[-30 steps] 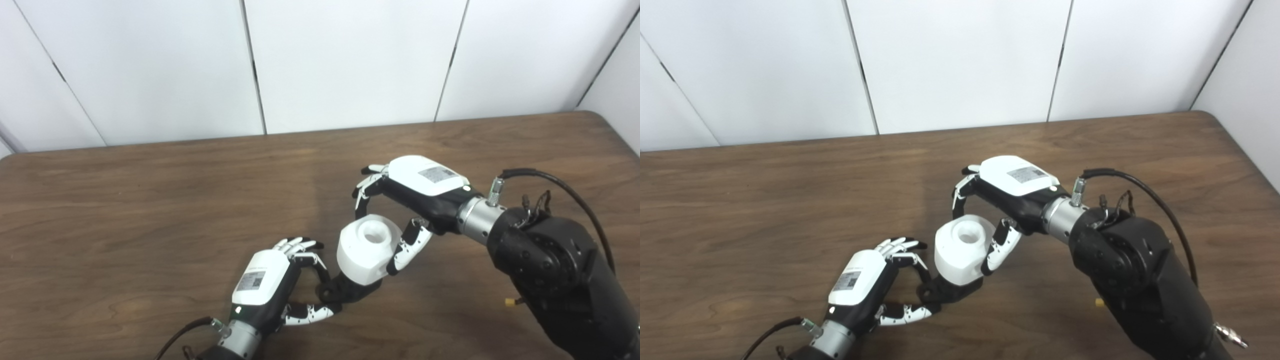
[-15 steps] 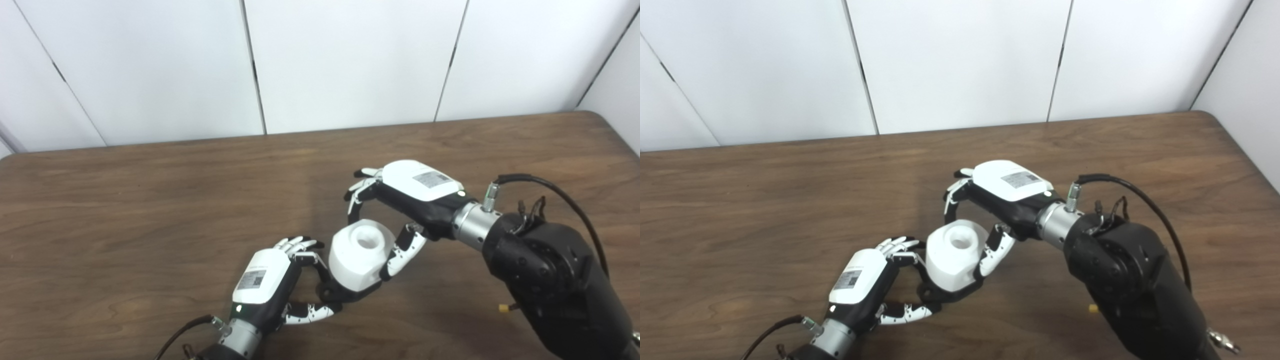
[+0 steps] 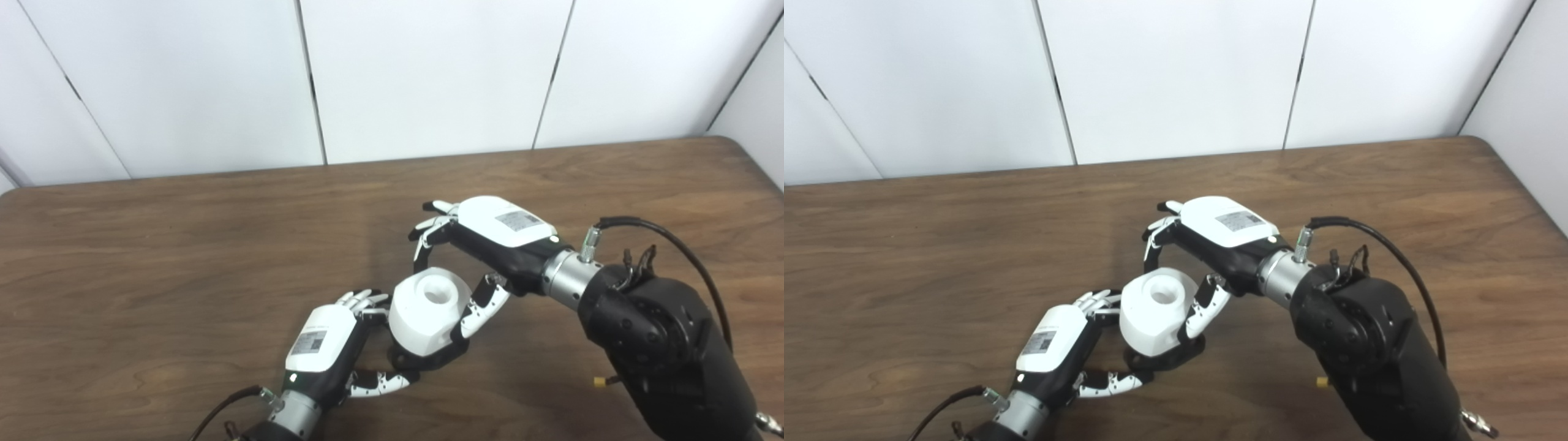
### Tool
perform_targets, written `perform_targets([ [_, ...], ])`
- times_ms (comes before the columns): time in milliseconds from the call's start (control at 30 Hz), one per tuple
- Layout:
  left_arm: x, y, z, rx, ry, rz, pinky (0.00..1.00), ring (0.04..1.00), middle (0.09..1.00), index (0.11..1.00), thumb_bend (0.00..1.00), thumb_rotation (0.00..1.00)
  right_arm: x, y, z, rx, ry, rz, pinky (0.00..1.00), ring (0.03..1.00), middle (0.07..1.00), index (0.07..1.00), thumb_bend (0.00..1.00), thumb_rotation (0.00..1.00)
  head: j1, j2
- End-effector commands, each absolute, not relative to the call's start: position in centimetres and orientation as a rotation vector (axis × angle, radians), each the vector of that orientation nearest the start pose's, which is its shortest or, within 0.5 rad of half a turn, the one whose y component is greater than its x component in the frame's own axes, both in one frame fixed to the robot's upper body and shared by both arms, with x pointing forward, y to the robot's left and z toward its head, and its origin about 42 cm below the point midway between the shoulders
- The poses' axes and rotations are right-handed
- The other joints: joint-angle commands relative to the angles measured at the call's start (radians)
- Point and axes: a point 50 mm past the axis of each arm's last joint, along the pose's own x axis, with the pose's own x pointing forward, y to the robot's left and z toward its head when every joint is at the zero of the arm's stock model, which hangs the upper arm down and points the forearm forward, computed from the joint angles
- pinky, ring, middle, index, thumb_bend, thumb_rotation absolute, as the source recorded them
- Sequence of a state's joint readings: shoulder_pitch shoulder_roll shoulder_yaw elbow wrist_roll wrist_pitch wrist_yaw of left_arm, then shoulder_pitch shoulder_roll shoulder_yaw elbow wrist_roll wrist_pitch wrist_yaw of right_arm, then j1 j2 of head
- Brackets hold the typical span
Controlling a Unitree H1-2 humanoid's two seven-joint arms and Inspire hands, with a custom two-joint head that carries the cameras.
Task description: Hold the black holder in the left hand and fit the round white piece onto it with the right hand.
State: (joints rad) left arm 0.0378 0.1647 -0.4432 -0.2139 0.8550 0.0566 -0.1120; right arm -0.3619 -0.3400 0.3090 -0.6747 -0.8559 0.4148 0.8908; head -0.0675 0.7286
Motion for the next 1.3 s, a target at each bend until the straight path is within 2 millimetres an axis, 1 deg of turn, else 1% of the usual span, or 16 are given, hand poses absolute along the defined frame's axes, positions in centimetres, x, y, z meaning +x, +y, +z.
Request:
perform_targets([
  [0,23.7,14.2,10.0,1.003,-0.094,-0.499,0.91,0.901,0.839,0.493,0.51,0.05,29.0,-17.7,30.9,-1.243,-0.315,0.549,0.96,0.972,0.834,0.483,0.53,0.14,-0.001,0.004],
  [300,23.8,14.4,10.2,1.000,-0.092,-0.498,0.92,0.905,0.839,0.492,0.51,0.05,29.2,-18.0,30.8,-1.286,-0.302,0.559,0.94,0.960,0.815,0.482,0.53,0.14,-0.008,0.007],
  [467,23.7,14.4,10.3,1.005,-0.092,-0.500,0.91,0.906,0.840,0.493,0.51,0.05,29.1,-18.1,31.1,-1.314,-0.321,0.555,0.92,0.952,0.806,0.482,0.53,0.14,-0.010,0.008],
  [600,23.7,14.4,10.2,1.005,-0.097,-0.499,0.91,0.900,0.836,0.492,0.51,0.05,29.0,-17.8,31.7,-1.337,-0.350,0.562,0.91,0.947,0.801,0.481,0.53,0.14,-0.012,0.008],
  [867,23.7,14.4,10.3,1.007,-0.100,-0.497,0.90,0.897,0.834,0.492,0.51,0.05,28.9,-16.9,32.7,-1.360,-0.383,0.583,0.91,0.954,0.803,0.482,0.53,0.14,-0.011,0.010],
  [1067,23.7,14.4,10.4,1.002,-0.095,-0.496,0.91,0.901,0.836,0.492,0.51,0.05,28.9,-16.4,32.6,-1.341,-0.368,0.606,0.91,0.956,0.805,0.481,0.53,0.14,-0.012,0.011],
  [1267,23.6,14.5,10.4,1.005,-0.093,-0.497,0.91,0.903,0.839,0.493,0.51,0.05,28.9,-16.2,31.9,-1.323,-0.355,0.606,0.91,0.950,0.804,0.481,0.53,0.14,-0.012,0.014],
])
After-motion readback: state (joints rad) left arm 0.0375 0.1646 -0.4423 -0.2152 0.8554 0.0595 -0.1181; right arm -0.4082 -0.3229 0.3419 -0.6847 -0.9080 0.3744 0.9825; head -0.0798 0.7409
